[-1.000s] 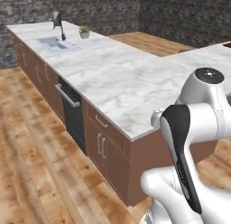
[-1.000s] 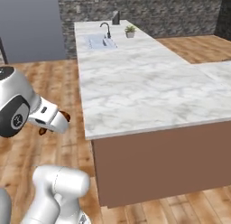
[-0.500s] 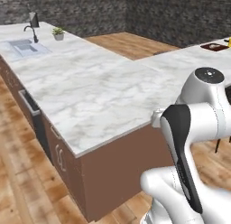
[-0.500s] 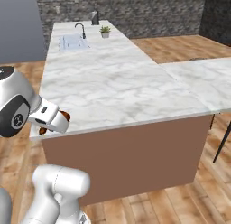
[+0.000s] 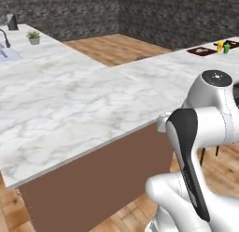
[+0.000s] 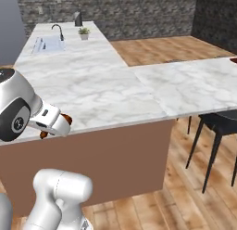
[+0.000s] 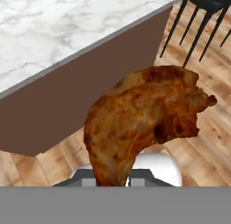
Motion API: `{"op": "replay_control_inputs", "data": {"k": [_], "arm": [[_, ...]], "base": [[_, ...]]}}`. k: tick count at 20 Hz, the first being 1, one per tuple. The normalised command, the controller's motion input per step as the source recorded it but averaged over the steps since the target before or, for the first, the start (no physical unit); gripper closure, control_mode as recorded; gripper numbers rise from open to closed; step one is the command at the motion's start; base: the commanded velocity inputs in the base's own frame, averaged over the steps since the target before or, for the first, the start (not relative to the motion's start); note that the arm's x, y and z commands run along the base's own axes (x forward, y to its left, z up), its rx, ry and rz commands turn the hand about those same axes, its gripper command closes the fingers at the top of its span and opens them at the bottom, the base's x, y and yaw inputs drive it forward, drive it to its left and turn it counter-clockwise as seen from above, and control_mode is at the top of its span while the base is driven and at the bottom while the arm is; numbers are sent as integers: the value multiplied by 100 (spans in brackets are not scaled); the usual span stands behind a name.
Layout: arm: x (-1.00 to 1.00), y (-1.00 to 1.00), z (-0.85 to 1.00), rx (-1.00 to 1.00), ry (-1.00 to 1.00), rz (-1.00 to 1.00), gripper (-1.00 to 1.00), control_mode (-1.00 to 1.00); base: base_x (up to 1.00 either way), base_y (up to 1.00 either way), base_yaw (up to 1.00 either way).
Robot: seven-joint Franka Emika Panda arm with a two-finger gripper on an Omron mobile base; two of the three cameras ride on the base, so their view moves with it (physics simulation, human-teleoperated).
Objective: Gather the mushroom and lime from the fridge and place them on a tray on the dining counter. Then gather the chicken drumsticks from the fridge and place them on the other tray.
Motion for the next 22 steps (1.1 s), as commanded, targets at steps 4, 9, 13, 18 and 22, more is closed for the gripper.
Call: {"op": "replay_control_inputs", "data": {"k": [4,9,13,18,22], "arm": [[0,0,0,0,0,0,100,100],[0,0,0,0,0,0,100,100],[0,0,0,0,0,0,100,100],[0,0,0,0,0,0,100,100],[0,0,0,0,0,0,100,100]], "base": [[18,-100,-3],[18,-100,-3],[20,-100,-2],[19,-100,-1],[13,-100,0]]}}
